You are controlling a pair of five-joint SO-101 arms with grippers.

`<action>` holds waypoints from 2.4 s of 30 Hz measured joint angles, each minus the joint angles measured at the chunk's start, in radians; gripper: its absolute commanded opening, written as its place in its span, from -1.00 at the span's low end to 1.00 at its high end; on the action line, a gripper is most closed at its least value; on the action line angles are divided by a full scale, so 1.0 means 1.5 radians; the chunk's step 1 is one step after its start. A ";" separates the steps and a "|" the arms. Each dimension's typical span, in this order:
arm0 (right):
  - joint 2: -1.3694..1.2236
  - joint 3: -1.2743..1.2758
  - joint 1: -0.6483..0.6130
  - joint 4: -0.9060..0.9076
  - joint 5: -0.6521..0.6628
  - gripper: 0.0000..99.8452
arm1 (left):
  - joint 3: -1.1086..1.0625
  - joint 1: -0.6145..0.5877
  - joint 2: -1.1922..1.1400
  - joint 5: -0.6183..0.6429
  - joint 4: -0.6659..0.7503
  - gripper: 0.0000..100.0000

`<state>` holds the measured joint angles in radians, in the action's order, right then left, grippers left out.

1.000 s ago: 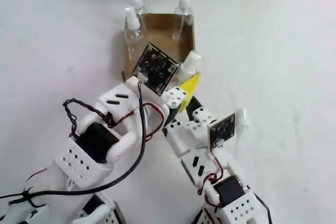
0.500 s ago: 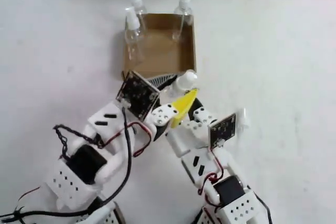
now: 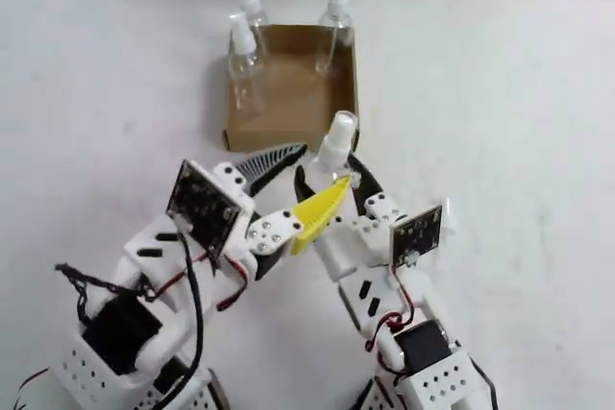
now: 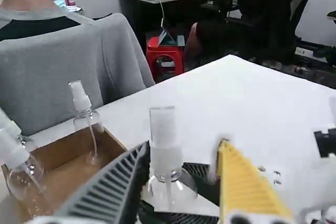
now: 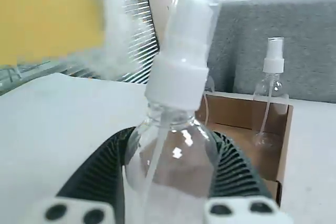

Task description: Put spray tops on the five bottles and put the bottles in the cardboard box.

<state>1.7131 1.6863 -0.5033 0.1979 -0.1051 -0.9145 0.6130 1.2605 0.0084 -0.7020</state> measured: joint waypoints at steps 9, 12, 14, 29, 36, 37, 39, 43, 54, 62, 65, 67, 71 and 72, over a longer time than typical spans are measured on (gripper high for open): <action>0.000 -0.018 0.104 0.000 0.000 -0.97 | -0.002 -0.001 0.108 0.000 -0.155 -0.84; 0.000 -0.040 0.124 0.000 0.000 -0.97 | -0.048 0.001 0.145 0.000 -0.171 -0.93; 0.000 -0.058 0.138 0.000 0.000 -0.97 | -0.097 0.014 0.148 0.000 -0.157 -0.93; 0.000 -0.138 0.100 0.059 -0.045 -0.97 | -0.274 0.228 0.186 0.000 -0.010 -0.96; 0.000 -0.174 0.081 0.150 -0.076 -0.97 | -0.391 0.199 0.181 0.000 0.170 -0.96; 0.000 -0.174 0.082 0.157 -0.077 -0.97 | -0.398 0.194 0.181 0.000 0.181 -0.96; 0.000 -0.179 0.078 0.167 -0.077 -0.97 | -0.399 0.190 0.181 0.000 0.198 -0.96; 0.000 -0.191 0.066 0.195 -0.077 -0.97 | -0.399 0.184 0.118 0.000 0.248 -0.96; 0.000 -0.197 0.063 0.221 -0.076 -0.97 | -0.343 0.153 -0.150 0.000 0.301 -0.96; 0.000 -0.197 0.064 0.225 -0.076 -0.97 | -0.343 0.153 -0.152 0.000 0.301 -0.96; 0.002 -0.203 0.074 0.243 -0.077 -0.97 | -0.343 0.143 -0.152 0.000 0.301 -0.96; 0.007 -0.215 0.079 0.266 -0.077 -0.97 | -0.343 0.122 -0.152 0.000 0.309 -0.96; 0.016 -0.229 0.074 0.293 -0.077 -0.97 | -0.343 0.090 -0.153 0.002 0.340 -0.96; 0.016 -0.229 0.074 0.293 -0.077 -0.97 | -0.343 0.087 -0.153 0.002 0.342 -0.96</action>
<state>1.7377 1.3426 -0.3928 0.6368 -0.2202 -1.4285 0.7434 1.0303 0.0115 -0.1895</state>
